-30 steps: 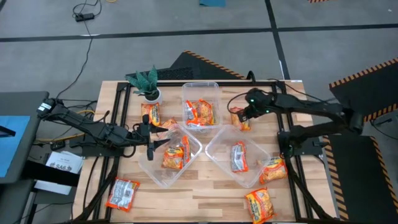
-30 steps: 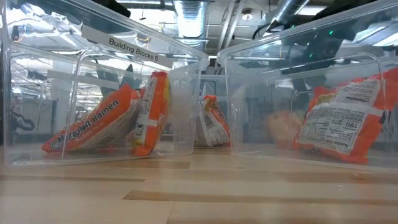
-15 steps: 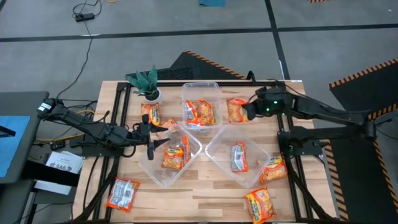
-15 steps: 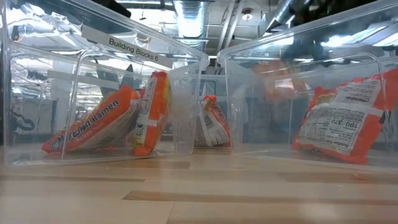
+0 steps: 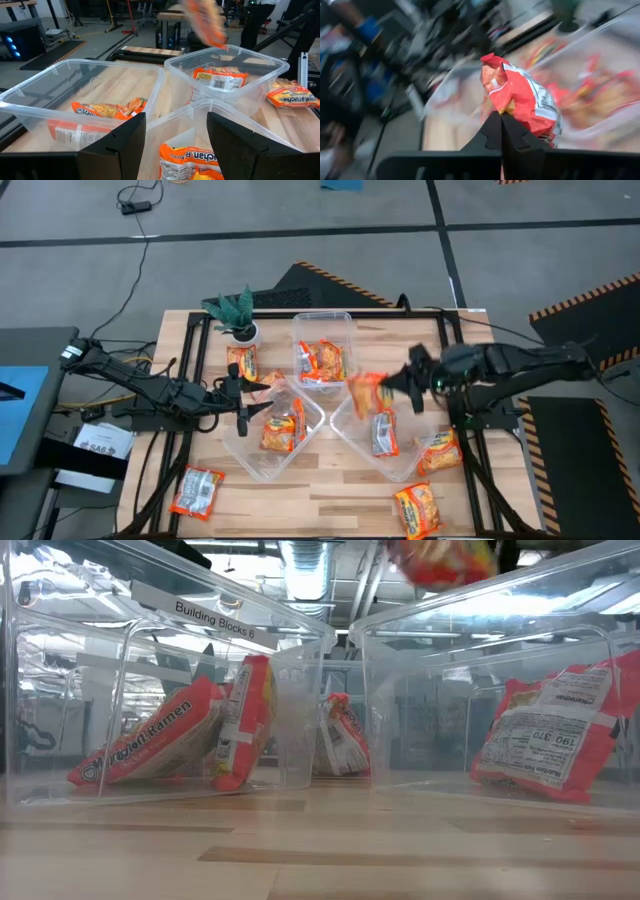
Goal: Sort Maruchan noodles
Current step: Put the orange noodle pack into the bottom right transparent container
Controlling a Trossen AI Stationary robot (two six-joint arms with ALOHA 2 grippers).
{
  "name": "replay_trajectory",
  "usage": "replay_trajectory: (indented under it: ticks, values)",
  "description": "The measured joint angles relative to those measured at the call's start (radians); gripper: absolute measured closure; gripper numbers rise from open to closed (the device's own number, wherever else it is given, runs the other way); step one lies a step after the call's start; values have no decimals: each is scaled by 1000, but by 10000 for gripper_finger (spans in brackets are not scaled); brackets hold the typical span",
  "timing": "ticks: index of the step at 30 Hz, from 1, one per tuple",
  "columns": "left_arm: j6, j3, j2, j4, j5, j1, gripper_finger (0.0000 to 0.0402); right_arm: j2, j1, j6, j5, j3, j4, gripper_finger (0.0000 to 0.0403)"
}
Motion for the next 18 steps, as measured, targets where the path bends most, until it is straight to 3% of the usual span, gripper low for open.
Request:
replay_trajectory:
  ticks: [7,18]
  values:
    - [-1,0,0,0,0,0,203,85,178,30,125,0,-79,394]
    - [-2,0,0,0,0,0,203,120,177,99,167,-1,-172,367]
